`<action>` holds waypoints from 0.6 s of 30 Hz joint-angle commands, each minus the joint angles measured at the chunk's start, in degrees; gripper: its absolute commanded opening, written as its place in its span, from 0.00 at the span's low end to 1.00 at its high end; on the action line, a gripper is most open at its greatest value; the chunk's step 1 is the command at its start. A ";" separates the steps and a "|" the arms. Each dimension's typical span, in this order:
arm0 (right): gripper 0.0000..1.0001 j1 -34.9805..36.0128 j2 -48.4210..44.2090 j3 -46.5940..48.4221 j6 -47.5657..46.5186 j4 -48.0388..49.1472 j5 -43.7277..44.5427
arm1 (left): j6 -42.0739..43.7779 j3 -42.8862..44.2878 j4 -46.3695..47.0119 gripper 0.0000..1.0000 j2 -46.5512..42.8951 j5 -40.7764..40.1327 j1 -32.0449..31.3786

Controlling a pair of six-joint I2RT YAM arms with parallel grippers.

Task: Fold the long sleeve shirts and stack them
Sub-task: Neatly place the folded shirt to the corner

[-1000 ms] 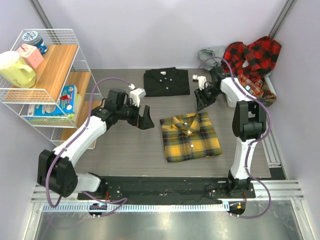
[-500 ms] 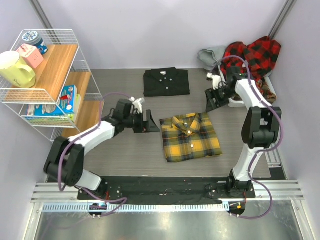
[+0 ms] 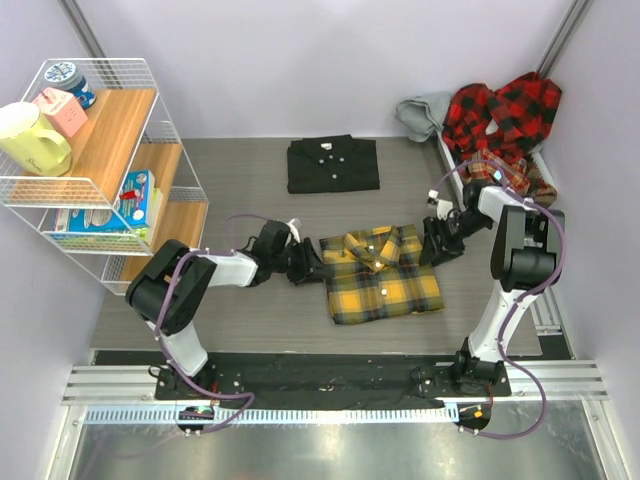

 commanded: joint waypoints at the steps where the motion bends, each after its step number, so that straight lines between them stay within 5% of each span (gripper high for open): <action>1: 0.52 2.33 -1.35 -3.02 2.79 5.00 -2.14 | 3.81 1.92 -4.50 0.36 1.15 -3.33 4.25; 4: 0.41 6.45 -2.76 -4.86 6.04 9.56 -1.79 | 9.35 2.71 -11.61 0.19 -1.57 -2.97 7.75; 9: 0.38 13.23 -3.63 -6.88 14.28 13.09 -3.89 | 17.97 2.70 -20.33 0.12 -8.77 -3.32 16.10; 12: 0.38 13.86 -4.60 -7.33 17.64 13.36 -5.22 | 21.58 2.80 -23.76 0.27 -12.99 -0.16 19.72; 14: 0.44 13.33 -5.21 -7.68 18.97 11.87 -5.66 | 21.59 1.84 -23.86 0.54 -15.45 2.38 20.07; 18: 0.62 10.96 -9.16 -9.52 18.62 11.51 -2.15 | 17.55 -2.73 -23.59 0.65 -21.42 3.80 19.81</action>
